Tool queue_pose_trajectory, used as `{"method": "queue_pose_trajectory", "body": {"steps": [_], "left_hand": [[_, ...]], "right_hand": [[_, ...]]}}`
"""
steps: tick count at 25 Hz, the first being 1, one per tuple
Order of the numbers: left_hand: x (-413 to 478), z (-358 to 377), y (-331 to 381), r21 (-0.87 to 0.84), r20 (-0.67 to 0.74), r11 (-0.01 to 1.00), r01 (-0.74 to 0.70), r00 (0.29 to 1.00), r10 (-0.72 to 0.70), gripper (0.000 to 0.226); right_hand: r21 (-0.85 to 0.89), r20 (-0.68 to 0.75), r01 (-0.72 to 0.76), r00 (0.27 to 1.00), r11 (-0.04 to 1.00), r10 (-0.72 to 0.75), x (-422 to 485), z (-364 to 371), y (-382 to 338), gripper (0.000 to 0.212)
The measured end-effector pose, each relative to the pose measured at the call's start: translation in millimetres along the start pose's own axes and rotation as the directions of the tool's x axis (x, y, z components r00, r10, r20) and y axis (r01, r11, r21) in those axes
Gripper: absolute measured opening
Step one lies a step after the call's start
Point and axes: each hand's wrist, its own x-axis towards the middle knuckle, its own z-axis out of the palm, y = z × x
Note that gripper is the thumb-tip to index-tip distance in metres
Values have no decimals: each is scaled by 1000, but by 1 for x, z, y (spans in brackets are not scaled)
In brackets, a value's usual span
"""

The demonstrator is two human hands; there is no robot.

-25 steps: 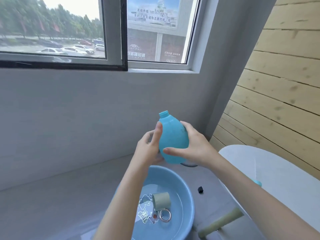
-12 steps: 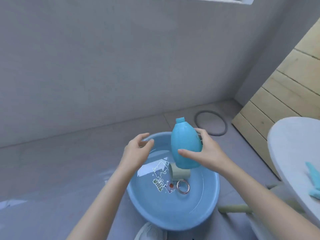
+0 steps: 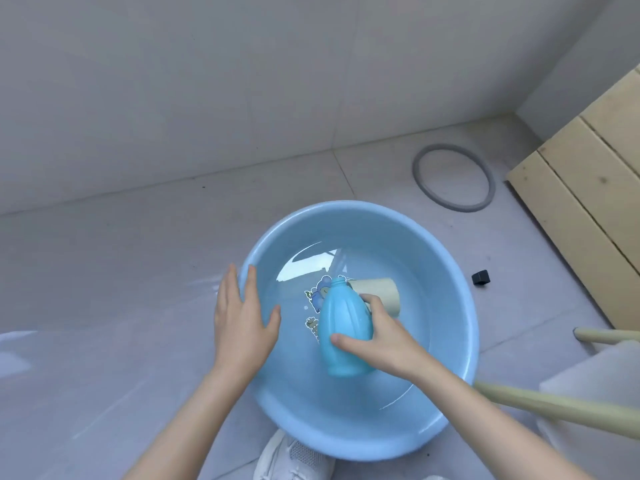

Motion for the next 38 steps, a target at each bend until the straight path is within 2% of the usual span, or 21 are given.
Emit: {"method": "queue_pose_trajectory", "body": {"steps": [4,8,11,25,38], "left_hand": [[0,20,-14,101,-7,994,-39,999,40,80],[-3,24,-13,159,-25,987,14,1000,-10,76],[-3,26,-13,183,-44,983,14,999,-6,75],[-3,30,-17,199,-73,980,11,997,4,76],[-3,33,-18,228,-104,974,14,995,10,76]], "right_hand": [[-6,26,-33,999,999,33,18,35,19,87],[21,3,-89,996,996,89,32,53,28,91],[-23,-29,-94,995,995,93,34,61,32,95],[-114,-77,-179,982,977,171,48,74,25,95],[-54,-135,-195,973,979,186,48,75,20,93]]}}
